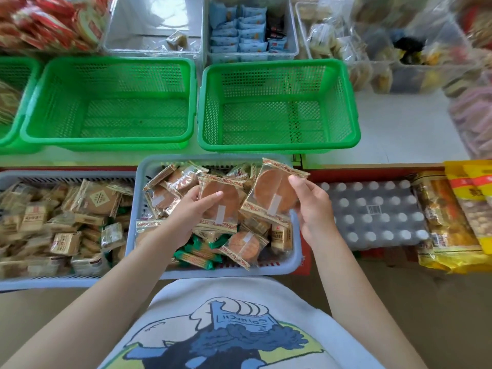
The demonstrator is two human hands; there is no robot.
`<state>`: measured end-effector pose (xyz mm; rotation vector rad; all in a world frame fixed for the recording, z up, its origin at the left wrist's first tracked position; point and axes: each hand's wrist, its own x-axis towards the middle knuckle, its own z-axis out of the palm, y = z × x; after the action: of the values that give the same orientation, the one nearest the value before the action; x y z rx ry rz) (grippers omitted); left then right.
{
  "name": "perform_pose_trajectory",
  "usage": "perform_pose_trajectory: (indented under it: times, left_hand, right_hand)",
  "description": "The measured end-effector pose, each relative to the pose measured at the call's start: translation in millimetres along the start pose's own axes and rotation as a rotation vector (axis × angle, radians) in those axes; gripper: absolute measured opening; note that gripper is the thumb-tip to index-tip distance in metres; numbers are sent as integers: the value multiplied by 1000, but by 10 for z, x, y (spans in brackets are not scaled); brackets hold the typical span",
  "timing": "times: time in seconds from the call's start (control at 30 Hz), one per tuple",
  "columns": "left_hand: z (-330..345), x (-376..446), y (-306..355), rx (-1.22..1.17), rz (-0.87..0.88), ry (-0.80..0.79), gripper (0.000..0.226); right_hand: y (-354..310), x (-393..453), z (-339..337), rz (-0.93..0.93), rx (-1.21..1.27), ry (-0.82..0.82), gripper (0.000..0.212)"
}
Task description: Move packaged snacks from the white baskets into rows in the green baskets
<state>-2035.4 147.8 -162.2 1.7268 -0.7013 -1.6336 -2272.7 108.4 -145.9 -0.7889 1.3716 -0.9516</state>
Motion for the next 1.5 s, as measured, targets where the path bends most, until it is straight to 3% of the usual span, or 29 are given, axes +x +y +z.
perform_pose_trajectory:
  times: [0.13,0.23,0.33,0.43,0.57,0.7,0.77,0.87,0.97,1.1,1.17,1.37,1.43,1.5]
  left_hand:
    - [230,-72,274,-36,59,-111,30]
    - [399,-172,484,26,136,-139,47]
    - [458,-253,624,31,166,-187,59]
    - [333,-267,672,-36,162,-227,54]
    - [4,-276,694,-138,217,-157,50]
    - [-309,-303,749,-97,342,-9,68]
    - [-492,-307,773,-63,378,32,60]
    - [-913,-278,783,-14,405,100,25]
    - [-1527,-222,677,-8,420,141,12]
    - [-2686,-135,476,147,437,208,64]
    - [-3397,-26,364,226,475,260,66]
    - [-5987,399,-133,512,363,732,46]
    - [-6759,551,-245,617,276,857,50]
    - [-7368,678,-286,692,219,933,68]
  right_hand:
    - [-97,-112,232,10,-18,4,39]
    - [-179,-180,399,-15,-102,-36,53]
    - [-223,-198,543,-111,-214,-109,55]
    - [-262,-186,665,-117,-255,-180,58]
    - [-279,-207,917,-35,-27,-322,68]
    - [-205,-255,1380,24,-18,-409,64]
    - [-216,-258,1629,25,8,-409,51]
    - [-259,-278,2019,8,-50,-443,53]
    - [-224,-294,2570,26,-116,-490,38]
    - [-61,-300,3688,55,-251,-492,53]
    - [61,-265,4345,60,-288,-443,46]
    - [286,-19,6417,100,-388,-297,22]
    - [369,113,7116,85,-430,-310,26]
    - [495,265,7775,96,-492,-356,43]
